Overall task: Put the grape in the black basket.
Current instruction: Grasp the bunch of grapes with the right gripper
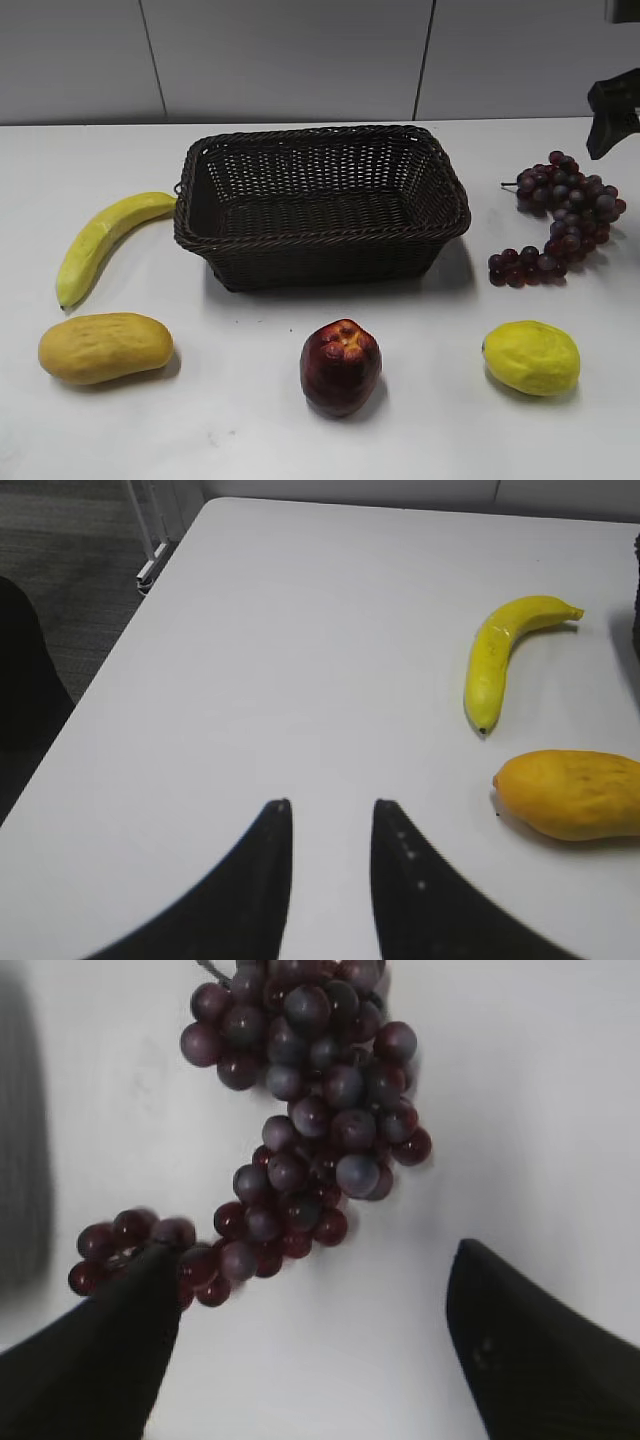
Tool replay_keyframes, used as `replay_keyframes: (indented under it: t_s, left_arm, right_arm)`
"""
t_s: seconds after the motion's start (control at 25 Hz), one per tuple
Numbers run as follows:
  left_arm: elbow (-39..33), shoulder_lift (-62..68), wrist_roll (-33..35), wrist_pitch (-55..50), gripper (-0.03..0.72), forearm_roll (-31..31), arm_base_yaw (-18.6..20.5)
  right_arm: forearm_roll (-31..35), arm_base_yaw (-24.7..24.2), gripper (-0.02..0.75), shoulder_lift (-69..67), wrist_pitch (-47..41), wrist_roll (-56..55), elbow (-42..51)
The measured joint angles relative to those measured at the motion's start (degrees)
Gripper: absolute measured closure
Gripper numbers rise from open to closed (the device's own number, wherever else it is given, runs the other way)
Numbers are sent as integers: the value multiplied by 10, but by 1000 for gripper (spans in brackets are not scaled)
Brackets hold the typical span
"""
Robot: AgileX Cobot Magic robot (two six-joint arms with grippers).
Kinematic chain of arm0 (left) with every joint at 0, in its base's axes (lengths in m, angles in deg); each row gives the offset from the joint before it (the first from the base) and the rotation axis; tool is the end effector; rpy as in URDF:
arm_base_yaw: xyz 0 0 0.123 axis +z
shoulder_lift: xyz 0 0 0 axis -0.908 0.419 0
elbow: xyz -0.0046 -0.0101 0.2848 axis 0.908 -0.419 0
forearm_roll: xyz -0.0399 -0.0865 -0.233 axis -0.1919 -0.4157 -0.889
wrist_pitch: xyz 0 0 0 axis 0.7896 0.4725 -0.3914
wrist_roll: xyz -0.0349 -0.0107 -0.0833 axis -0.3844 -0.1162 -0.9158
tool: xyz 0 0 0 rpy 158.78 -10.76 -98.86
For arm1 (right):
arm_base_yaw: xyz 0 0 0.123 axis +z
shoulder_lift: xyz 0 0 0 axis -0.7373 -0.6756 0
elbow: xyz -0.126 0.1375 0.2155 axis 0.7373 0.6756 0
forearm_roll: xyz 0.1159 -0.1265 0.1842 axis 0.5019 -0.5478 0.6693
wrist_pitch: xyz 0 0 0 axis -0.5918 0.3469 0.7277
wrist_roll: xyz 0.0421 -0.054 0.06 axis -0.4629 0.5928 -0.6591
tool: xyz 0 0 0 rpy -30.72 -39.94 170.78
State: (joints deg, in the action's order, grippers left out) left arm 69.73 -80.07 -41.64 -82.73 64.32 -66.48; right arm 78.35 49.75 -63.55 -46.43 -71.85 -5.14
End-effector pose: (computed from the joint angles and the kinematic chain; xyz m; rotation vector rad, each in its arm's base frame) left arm -0.0040 0.0079 0.2699 -0.0005 2.0849 0.0936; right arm 0.3929 0.0154 0.2529 -0.0869 2.7264 0.0040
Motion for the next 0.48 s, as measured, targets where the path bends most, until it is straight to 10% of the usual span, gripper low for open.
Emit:
replay_keyframes:
  t_s: [0.48]
  left_arm:
    - [0, 0, 0, 0, 473, 0, 0]
  right_arm:
    - [-42, -2, 136, -136, 9, 0, -40]
